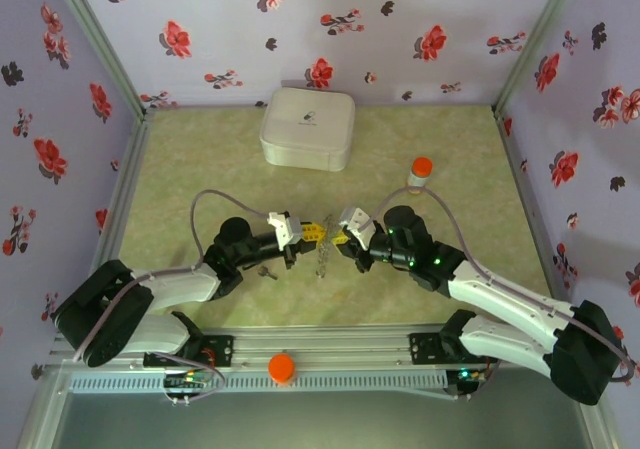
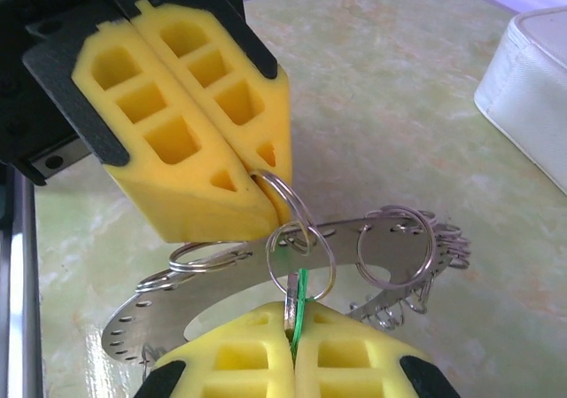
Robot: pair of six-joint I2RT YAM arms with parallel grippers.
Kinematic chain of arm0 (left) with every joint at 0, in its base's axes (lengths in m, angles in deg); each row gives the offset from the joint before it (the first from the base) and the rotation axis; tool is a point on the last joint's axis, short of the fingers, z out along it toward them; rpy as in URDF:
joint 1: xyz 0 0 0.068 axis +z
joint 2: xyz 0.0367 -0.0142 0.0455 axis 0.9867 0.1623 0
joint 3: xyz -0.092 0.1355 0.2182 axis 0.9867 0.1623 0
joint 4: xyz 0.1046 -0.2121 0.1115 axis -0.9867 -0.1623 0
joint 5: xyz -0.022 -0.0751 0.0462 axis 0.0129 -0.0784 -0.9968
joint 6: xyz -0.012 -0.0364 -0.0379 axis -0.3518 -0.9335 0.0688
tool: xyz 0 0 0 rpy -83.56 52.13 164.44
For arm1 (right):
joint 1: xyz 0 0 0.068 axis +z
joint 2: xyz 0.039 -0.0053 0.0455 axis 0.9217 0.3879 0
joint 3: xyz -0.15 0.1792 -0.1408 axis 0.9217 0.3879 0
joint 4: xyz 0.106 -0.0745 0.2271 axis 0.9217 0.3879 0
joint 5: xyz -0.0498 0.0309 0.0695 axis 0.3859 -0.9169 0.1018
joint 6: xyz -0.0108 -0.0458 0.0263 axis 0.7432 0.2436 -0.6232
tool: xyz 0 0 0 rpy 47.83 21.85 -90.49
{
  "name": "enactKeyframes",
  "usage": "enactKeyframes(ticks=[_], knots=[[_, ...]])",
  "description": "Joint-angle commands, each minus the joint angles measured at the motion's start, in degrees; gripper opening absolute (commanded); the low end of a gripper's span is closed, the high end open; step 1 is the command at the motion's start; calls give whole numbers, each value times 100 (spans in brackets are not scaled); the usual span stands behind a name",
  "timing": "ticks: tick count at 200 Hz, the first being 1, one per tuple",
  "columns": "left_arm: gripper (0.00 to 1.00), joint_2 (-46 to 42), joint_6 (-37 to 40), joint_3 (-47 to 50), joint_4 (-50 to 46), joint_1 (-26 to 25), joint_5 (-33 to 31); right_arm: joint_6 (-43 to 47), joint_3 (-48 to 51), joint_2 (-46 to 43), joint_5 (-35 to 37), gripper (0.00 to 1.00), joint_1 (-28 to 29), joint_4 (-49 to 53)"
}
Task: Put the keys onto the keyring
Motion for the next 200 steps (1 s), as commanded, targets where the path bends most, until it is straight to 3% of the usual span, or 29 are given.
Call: enactKeyframes(ticks=[1,97,128,169,200], knots=[[0,11,-16,-117,465,-12,-54,135,36,-10,106,0,35,160],[0,-8,134,-108,485,-51,-33,45,-152,427,-514,0,61,463],[0,-8,176,-65,463,-47,-31,43,-31,-3,-168,25,36,507],[0,-11,223,-30,456,-51,1,367,79,-824,175,29,-91,858],[0,5,247,-54,447,-52,158,369,-55,-929,-253,28,-141,736]])
